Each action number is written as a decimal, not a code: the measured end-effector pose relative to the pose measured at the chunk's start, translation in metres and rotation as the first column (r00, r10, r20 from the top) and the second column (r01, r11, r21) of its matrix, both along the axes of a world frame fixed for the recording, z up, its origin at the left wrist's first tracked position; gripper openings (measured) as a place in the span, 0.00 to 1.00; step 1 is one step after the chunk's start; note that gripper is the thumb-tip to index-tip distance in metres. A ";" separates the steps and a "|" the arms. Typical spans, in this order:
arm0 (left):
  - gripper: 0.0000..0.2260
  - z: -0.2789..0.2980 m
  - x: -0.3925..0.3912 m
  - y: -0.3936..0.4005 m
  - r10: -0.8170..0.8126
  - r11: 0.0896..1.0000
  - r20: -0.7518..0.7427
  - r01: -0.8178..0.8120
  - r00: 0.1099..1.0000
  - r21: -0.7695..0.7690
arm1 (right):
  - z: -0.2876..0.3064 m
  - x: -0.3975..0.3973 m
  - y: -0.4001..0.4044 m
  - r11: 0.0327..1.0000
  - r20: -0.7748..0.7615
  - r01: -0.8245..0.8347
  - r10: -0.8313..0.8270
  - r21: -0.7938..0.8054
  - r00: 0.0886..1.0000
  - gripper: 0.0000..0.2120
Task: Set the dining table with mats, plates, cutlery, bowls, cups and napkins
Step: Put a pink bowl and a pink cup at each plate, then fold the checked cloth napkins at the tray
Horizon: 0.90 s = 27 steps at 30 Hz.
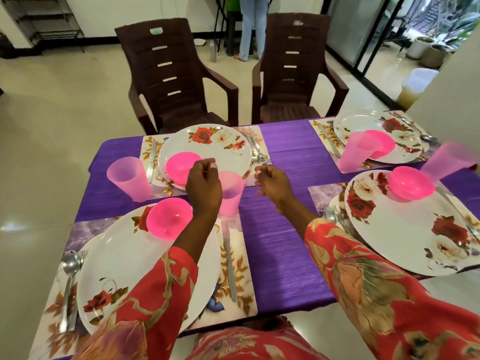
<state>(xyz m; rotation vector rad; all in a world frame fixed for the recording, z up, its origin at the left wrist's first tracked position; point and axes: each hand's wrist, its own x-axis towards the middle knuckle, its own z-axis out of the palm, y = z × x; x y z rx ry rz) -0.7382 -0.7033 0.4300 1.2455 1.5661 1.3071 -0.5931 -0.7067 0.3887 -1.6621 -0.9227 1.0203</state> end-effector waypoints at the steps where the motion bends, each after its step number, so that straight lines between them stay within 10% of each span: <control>1: 0.10 0.003 0.009 -0.002 -0.042 0.998 -0.005 0.042 0.999 0.043 | 0.003 0.003 -0.003 1.000 -0.005 0.014 -0.014 0.014 1.000 0.07; 13: 0.11 0.013 0.169 -0.055 -0.436 0.803 -0.250 0.499 0.865 0.326 | 0.041 0.109 -0.082 0.882 -0.008 0.384 -0.398 0.273 0.918 0.07; 27: 0.11 -0.005 0.445 -0.140 -0.591 0.708 -0.293 0.657 0.752 0.258 | 0.009 0.376 -0.210 0.767 0.213 0.574 -0.635 0.288 0.742 0.07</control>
